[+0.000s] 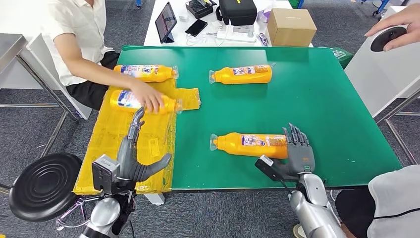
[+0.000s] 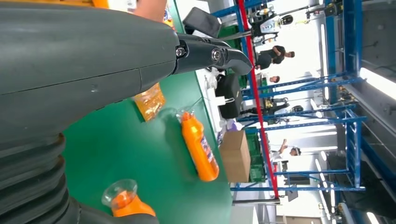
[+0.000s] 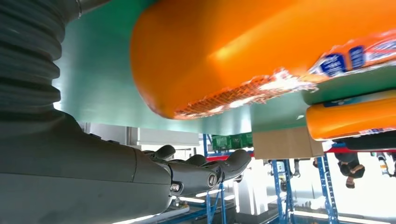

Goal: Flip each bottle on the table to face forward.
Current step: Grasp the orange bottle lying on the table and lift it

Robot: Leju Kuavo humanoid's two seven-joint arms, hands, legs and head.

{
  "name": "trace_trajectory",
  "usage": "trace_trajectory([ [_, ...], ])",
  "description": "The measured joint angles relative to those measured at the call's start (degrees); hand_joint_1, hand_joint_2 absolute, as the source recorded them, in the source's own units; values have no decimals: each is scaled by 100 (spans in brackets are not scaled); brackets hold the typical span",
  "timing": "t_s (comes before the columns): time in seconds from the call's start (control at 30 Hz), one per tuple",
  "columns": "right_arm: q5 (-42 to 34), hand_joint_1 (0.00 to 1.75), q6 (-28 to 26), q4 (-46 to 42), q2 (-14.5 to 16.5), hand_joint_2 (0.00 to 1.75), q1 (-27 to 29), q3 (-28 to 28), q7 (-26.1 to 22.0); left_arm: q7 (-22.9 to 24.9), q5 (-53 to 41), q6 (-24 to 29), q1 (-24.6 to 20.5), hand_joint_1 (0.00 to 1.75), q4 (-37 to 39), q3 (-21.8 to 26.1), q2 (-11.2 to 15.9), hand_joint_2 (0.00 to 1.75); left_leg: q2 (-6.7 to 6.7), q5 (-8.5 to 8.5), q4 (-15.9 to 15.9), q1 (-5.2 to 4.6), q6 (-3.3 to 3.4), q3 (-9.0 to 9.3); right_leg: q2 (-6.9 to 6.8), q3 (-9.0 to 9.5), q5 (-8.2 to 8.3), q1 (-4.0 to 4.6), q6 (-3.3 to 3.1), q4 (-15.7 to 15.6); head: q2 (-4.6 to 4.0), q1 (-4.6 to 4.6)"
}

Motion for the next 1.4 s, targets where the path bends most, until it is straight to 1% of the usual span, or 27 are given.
trace_trajectory([
  [0.33, 32, 0, 13, 557, 69, 175, -328, 240, 9, 18, 126, -14, -94, 0, 105, -57, -58, 175, 0, 0, 0, 0, 0, -1, 0, -2, 0, 0, 0, 1, 0, 1],
  [0.63, 117, 0, 115, 817, 108, 175, -523, 424, 75, 52, 163, -24, -125, 0, 172, -131, -61, 175, 1, 2, 0, 0, 1, 1, 0, 0, 1, 0, 1, 1, 0, 0],
  [0.73, 93, 18, 194, 870, 112, 175, -556, 446, 85, 54, 194, -27, -126, 0, 174, -131, -61, 175, 2, 2, 0, 0, 1, 2, 0, 0, 1, 0, 1, 1, 0, 0],
  [0.77, 78, 34, 236, 891, 113, 175, -568, 449, 90, 54, 205, -29, -126, 0, 175, -131, -61, 175, 2, 2, 0, 0, 1, 2, 0, 0, 1, 0, 1, 1, 0, 0],
  [0.87, 33, 147, 348, 959, 115, 175, -591, 454, 95, 55, 219, -32, -127, 0, 177, -135, -61, 175, 2, 2, 0, 0, 1, 2, 0, 0, 1, 0, 1, 1, 0, 0],
  [0.9, 15, 175, 380, 982, 115, 175, -596, 454, 87, 56, 223, -34, -128, 0, 177, -137, -61, 175, 2, 2, 0, 0, 1, 2, 0, 0, 1, 0, 1, 1, 0, 0],
  [1.07, -120, 173, 546, 1127, 113, 175, -685, 454, 50, 58, 285, -58, -186, 0, 222, -166, -82, 175, 1, 3, 0, 0, 3, 4, 0, 1, 2, 0, 2, 0, 0, 0],
  [1.2, -182, 171, 553, 1267, 98, 175, -758, 454, 38, 59, 367, -68, -255, 0, 277, -181, -94, 175, 1, 4, 1, 0, 4, 6, 0, 2, 3, 0, 4, 0, 0, 1],
  [1.4, -244, 173, 549, 1469, 44, 175, -830, 454, -5, 31, 461, -121, -322, 0, 352, -216, -96, 175, -1, 4, 1, 0, 4, 12, 0, 6, 3, 0, 4, -1, 0, 1],
])
